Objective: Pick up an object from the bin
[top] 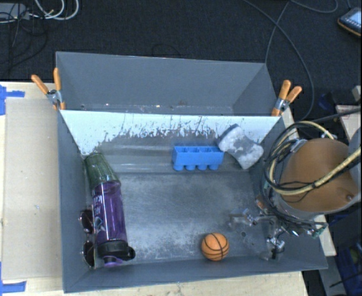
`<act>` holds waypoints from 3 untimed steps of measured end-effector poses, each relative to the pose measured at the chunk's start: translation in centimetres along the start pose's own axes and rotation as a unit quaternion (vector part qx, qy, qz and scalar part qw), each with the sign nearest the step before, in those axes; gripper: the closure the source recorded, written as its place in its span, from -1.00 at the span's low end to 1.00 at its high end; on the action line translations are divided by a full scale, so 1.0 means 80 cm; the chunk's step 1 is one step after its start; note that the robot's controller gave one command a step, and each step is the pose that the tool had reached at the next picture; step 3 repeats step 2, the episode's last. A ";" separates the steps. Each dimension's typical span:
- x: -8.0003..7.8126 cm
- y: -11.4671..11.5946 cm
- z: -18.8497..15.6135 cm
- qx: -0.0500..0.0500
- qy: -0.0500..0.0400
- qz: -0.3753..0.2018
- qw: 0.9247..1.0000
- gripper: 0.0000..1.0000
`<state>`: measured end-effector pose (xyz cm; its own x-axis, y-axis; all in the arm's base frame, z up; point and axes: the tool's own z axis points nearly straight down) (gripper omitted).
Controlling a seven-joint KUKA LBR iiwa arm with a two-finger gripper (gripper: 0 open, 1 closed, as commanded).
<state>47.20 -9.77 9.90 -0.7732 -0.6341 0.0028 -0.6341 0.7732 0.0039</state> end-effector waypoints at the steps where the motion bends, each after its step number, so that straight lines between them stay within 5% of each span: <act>1: -0.080 0.083 0.025 0.003 -0.005 -0.105 0.995 -1.00; 2: -0.041 0.003 0.037 0.004 0.000 -0.054 0.999 1.00; 3: -0.041 0.003 0.037 0.004 0.000 -0.054 0.999 1.00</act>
Offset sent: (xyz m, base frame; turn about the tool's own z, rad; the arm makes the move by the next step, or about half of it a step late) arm 0.0243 0.0242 -0.0290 -0.1143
